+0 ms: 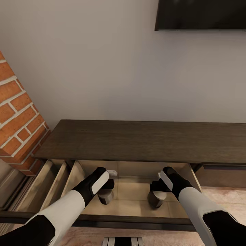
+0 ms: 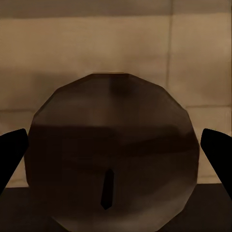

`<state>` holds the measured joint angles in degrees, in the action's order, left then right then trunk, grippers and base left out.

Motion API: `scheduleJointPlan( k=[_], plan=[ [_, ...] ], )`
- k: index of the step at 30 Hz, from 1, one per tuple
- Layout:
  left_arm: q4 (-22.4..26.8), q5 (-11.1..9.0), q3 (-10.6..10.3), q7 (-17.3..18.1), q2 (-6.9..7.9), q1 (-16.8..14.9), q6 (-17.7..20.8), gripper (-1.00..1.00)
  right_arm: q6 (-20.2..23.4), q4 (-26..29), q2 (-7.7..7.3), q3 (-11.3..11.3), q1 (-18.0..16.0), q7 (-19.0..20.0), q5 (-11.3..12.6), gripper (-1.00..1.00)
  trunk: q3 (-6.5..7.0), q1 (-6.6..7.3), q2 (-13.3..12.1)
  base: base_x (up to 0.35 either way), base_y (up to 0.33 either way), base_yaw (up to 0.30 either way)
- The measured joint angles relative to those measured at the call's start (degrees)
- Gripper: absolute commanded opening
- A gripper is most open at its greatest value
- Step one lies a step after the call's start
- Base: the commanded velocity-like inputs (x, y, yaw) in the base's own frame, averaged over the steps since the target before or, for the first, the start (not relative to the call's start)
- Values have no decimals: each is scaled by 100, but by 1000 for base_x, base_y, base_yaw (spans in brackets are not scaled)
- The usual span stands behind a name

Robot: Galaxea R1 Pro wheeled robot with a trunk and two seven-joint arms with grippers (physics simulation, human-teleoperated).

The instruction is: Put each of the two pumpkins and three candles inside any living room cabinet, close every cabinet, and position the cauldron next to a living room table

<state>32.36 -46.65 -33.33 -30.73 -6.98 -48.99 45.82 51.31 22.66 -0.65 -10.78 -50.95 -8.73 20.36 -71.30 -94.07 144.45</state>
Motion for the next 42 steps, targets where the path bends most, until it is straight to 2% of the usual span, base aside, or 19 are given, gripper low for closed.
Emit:
scheduleJointPlan(
  k=[23, 27, 31, 42],
  plan=[
    [0, 4, -13, 0, 0, 1, -121, -100, -9, 27, 0, -13, 8, 75, 20, -100, 0, 1, 1, 0, 0, 0],
    [2, 1, -13, 3, 0, 0, -120, -100, -9, 26, 0, -14, 9, 78, 24, -100, -89, -10, 5, 0, 0, 0],
    [6, 3, -13, 7, 0, -1, -122, -100, -9, 34, 0, -14, 8, 86, 26, -100, -89, -10, 6, 0, 0, 0],
    [9, 1, -13, 9, 7, 6, -152, -100, -2, 358, -16, -32, 25, 65, 20, -100, -89, -10, 6, 0, 0, 0]
  ],
)
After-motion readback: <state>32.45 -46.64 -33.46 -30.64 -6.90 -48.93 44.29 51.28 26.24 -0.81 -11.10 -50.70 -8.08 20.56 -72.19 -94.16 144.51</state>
